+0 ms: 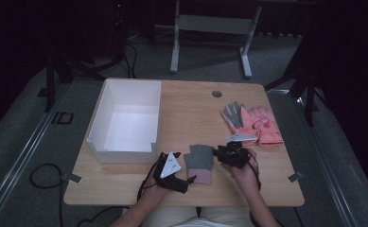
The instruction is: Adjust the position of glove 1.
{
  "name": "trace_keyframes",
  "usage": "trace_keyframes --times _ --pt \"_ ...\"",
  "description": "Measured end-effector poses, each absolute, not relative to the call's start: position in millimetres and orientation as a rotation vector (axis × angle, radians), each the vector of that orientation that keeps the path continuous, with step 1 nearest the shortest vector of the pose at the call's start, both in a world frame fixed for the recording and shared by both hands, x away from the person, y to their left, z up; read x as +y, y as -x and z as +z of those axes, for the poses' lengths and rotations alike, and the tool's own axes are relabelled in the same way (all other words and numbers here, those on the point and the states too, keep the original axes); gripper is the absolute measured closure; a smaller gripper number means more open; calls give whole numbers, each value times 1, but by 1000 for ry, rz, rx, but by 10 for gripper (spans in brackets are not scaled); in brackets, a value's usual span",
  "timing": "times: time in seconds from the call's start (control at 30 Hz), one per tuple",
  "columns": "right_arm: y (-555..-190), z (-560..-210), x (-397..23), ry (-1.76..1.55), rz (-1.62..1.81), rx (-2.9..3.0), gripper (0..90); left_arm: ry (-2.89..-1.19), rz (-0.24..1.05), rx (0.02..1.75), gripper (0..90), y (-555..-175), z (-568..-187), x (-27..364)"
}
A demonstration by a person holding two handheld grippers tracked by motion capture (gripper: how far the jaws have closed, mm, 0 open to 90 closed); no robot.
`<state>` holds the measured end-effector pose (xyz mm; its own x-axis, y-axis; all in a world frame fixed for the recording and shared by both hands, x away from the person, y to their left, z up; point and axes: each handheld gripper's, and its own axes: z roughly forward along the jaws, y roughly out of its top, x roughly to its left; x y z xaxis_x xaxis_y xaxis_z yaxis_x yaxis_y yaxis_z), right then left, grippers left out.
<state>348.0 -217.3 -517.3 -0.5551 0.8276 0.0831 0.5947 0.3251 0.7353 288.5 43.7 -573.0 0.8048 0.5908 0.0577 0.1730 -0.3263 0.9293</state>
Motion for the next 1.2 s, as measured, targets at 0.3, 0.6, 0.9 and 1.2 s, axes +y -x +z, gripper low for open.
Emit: trace_keyframes --times 0.3,0.6,0.9,1.2 --pt "-350 -515 -284 -1075 953 2384 646 -1888 473 582 9 -289 -573 44" --pt "-362 -531 -301 -1050 909 2457 631 -1887 472 588 8 -289 -573 44" --pt "-367 -545 -296 -1046 837 2499 744 -1885 473 583 9 -289 -573 44" --pt "-359 -537 -287 -1117 788 2472 854 -1889 478 587 9 -289 -573 44"
